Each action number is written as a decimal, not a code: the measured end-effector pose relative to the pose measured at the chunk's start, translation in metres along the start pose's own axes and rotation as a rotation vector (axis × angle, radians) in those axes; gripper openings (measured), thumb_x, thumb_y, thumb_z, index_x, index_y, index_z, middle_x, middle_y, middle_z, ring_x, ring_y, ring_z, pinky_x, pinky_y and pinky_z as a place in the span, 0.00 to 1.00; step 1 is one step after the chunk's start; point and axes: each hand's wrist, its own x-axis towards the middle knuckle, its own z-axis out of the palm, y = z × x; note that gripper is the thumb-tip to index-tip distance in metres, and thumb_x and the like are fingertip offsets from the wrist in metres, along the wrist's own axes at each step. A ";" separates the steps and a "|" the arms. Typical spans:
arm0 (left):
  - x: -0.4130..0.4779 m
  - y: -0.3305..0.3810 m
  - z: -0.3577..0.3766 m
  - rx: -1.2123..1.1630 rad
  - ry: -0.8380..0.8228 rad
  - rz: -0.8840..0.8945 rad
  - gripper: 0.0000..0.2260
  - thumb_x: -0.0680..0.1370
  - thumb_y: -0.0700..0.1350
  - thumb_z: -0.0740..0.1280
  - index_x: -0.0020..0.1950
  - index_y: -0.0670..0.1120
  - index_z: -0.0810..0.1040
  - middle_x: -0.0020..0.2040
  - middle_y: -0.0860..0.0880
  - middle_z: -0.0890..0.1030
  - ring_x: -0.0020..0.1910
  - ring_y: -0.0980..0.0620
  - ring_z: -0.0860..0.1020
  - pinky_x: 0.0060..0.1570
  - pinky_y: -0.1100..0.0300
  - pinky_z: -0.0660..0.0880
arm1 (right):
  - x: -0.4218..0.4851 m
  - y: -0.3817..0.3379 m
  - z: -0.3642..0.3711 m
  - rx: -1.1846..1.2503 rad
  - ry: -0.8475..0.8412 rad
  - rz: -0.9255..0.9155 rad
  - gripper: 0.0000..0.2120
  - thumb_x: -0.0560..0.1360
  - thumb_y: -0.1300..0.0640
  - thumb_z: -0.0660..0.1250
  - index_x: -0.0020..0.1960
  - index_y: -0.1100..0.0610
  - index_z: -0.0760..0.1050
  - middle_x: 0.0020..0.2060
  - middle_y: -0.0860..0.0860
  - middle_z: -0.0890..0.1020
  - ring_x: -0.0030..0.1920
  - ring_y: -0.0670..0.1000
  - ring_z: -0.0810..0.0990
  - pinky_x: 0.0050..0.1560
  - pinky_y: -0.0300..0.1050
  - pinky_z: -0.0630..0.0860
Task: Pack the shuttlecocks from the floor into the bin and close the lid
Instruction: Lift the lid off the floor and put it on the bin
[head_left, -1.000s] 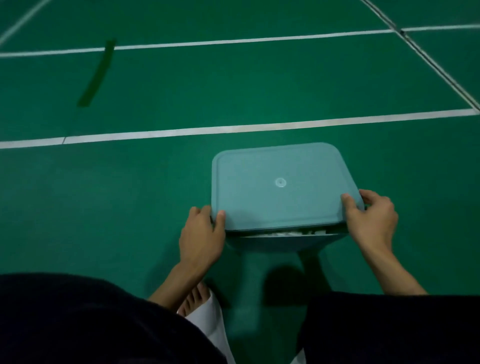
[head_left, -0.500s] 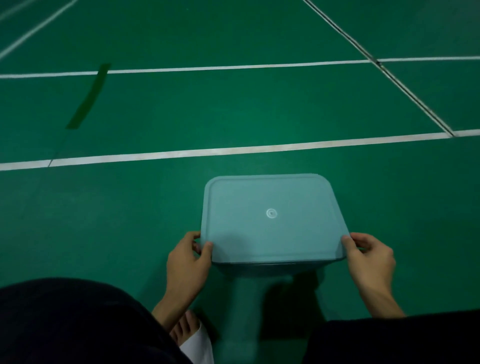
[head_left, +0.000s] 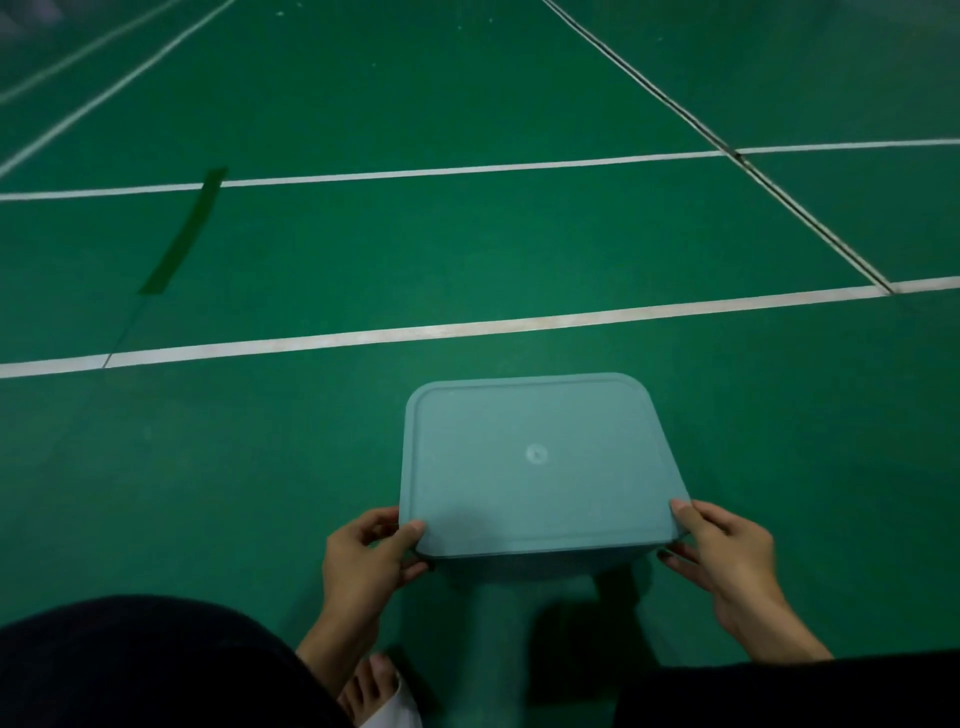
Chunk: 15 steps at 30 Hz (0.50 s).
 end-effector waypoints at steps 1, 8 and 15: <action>0.000 0.001 0.001 -0.007 0.000 0.019 0.04 0.77 0.33 0.72 0.51 0.37 0.83 0.49 0.38 0.84 0.39 0.42 0.83 0.34 0.58 0.83 | 0.001 -0.001 0.001 0.008 0.000 -0.011 0.08 0.79 0.62 0.70 0.57 0.63 0.79 0.47 0.60 0.82 0.43 0.59 0.81 0.30 0.42 0.82; 0.033 0.024 0.009 0.003 0.054 0.096 0.05 0.78 0.31 0.70 0.53 0.31 0.81 0.48 0.36 0.83 0.32 0.48 0.81 0.29 0.63 0.81 | 0.020 -0.026 0.039 0.068 -0.096 -0.012 0.07 0.80 0.67 0.67 0.57 0.67 0.78 0.47 0.61 0.82 0.40 0.55 0.80 0.31 0.41 0.83; 0.089 0.064 0.008 -0.070 0.109 0.058 0.09 0.79 0.32 0.69 0.58 0.31 0.78 0.54 0.36 0.81 0.41 0.40 0.81 0.30 0.63 0.82 | 0.050 -0.054 0.092 0.092 -0.221 0.016 0.10 0.80 0.68 0.67 0.61 0.62 0.75 0.51 0.60 0.82 0.44 0.56 0.82 0.38 0.44 0.85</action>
